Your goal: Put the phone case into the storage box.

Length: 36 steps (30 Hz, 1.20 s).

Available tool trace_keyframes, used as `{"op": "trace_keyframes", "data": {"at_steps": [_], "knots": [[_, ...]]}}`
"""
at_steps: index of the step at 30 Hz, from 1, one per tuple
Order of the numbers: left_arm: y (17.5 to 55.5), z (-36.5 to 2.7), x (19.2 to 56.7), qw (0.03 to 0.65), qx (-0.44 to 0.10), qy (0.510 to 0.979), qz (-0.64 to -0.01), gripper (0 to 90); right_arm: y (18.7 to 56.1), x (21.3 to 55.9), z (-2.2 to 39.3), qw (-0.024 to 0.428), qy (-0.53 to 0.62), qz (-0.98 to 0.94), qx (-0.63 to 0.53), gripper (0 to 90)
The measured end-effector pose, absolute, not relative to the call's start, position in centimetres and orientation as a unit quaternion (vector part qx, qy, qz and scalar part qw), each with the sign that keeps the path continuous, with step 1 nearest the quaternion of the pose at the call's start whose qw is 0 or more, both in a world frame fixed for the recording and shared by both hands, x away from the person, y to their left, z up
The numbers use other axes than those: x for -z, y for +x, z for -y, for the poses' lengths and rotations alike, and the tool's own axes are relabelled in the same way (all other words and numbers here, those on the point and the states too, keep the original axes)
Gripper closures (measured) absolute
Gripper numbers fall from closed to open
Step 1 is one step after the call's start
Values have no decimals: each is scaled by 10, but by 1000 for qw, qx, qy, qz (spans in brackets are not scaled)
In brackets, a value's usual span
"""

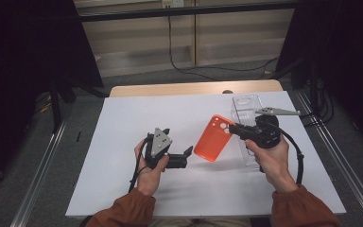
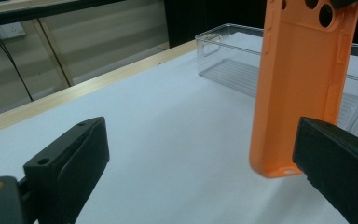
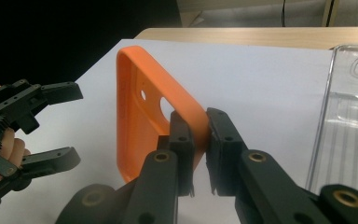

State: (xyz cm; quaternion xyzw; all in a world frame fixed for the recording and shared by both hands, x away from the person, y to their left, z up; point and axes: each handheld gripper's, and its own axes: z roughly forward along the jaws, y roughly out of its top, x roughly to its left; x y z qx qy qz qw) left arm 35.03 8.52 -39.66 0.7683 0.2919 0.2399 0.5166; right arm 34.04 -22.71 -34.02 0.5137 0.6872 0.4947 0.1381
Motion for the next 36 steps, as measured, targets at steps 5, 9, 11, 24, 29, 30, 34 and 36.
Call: {"op": "trace_keyframes", "data": {"at_steps": [5, 9, 11, 24, 29, 30, 34, 36], "knots": [[350, -96, 398, 518, -246, 761, -303, 34, 341, 336, 233, 151, 511, -684, -497, 816], [351, -105, 399, 524, -252, 750, -317, 36, 341, 334, 239, 165, 510, -680, -500, 816], [350, -108, 399, 524, -254, 747, -321, 36, 342, 333, 241, 167, 510, -679, -501, 816], [346, -136, 402, 544, -251, 732, -326, 44, 350, 313, 251, 202, 493, -686, -495, 817], [343, -153, 405, 545, -257, 723, -339, 42, 354, 308, 255, 216, 494, -688, -486, 817], [343, -157, 405, 547, -260, 718, -345, 42, 354, 308, 256, 217, 493, -688, -486, 817], [340, -170, 404, 550, -261, 715, -343, 32, 358, 305, 259, 225, 493, -688, -483, 817], [339, -175, 404, 550, -262, 712, -350, 30, 359, 303, 261, 228, 489, -689, -483, 817]]}}
